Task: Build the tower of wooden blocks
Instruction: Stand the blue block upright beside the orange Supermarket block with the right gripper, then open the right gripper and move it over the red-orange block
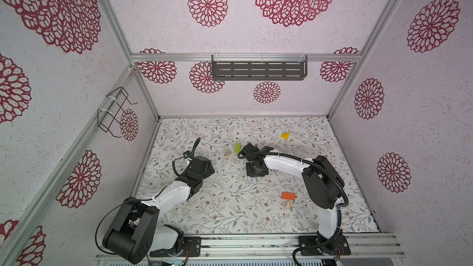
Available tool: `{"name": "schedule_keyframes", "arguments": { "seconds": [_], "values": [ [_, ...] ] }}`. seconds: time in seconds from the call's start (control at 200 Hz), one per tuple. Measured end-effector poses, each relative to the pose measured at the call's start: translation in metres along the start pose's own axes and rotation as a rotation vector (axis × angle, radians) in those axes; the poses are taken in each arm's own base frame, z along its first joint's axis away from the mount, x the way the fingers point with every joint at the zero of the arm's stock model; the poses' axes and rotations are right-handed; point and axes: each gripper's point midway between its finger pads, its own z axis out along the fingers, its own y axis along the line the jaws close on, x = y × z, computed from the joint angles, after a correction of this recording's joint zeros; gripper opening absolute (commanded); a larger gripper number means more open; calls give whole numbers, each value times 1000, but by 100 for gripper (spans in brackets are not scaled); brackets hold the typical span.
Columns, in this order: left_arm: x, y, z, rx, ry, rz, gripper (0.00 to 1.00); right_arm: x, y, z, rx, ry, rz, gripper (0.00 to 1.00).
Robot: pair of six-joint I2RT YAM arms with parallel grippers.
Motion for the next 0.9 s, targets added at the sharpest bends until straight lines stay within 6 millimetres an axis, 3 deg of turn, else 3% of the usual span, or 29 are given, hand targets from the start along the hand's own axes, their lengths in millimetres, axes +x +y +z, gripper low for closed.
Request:
{"name": "schedule_keyframes", "arguments": {
  "seconds": [0.495, 0.901],
  "values": [
    [6, 3, 4, -14, 16, 9, 97, 0, -1, 3, 4, 4, -8, 26],
    [9, 0, 6, -2, 33, 34, 97, 4, -1, 11, 11, 21, -35, 56]
  ]
}}
